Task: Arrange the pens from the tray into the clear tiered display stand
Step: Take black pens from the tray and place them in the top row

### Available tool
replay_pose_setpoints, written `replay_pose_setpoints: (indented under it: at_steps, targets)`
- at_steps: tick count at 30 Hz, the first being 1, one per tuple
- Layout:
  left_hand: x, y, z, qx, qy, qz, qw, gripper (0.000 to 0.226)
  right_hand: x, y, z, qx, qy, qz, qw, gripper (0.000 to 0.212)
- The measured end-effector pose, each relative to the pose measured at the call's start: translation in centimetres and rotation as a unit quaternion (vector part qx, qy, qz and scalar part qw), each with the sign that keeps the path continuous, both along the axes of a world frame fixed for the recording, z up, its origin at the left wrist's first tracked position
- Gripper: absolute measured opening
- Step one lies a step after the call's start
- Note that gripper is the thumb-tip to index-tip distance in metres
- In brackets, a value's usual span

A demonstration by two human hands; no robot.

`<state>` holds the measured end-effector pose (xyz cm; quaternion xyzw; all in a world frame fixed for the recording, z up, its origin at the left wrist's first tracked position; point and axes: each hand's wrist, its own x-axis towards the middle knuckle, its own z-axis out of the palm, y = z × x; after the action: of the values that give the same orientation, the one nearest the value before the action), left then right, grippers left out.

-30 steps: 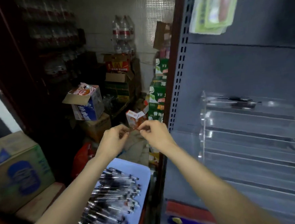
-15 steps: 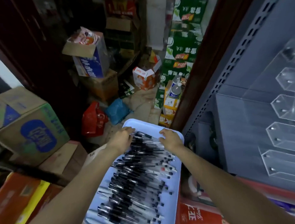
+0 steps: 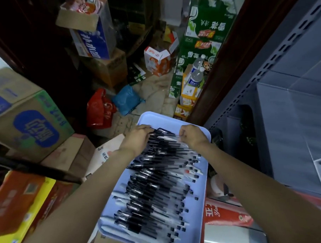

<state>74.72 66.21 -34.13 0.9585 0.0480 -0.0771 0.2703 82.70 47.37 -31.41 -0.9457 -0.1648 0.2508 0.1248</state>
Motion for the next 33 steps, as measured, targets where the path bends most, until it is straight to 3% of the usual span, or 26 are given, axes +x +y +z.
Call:
replay_pose_setpoints:
  at_steps: [7, 15, 20, 24, 30, 33]
  targets:
    - [0.7, -0.1, 0.5, -0.077, -0.005, 0.072, 0.994, 0.030, 0.5, 0.2, 0.4, 0.022, 0.027, -0.039, 0.999, 0.020]
    - [1.1, -1.0, 2.7, -0.280, -0.053, 0.271, 0.920, 0.032, -0.5, -0.5, 2.5, 0.174, 0.006, -0.101, 0.980, 0.017]
    - [2.4, -4.4, 8.3, -0.419, -0.017, 0.208, 0.884, 0.024, -1.2, -0.8, 7.1, 0.292, 0.005, -0.113, 0.950, 0.022]
    - [3.5, -7.4, 12.9, -0.487, -0.075, 0.214, 0.844, 0.017, -1.3, -1.7, 11.6, 0.353, 0.007, -0.113, 0.929, 0.019]
    - [4.7, -13.2, 19.6, -0.511, -0.157, 0.137, 0.834, 0.014, -1.0, -7.4, 18.1, 0.403, -0.032, -0.119, 0.907, 0.011]
    - [5.3, -17.7, 23.3, -0.508, -0.206, 0.110, 0.829, 0.011, -0.5, -11.7, 21.3, 0.412, -0.075, -0.103, 0.902, 0.018]
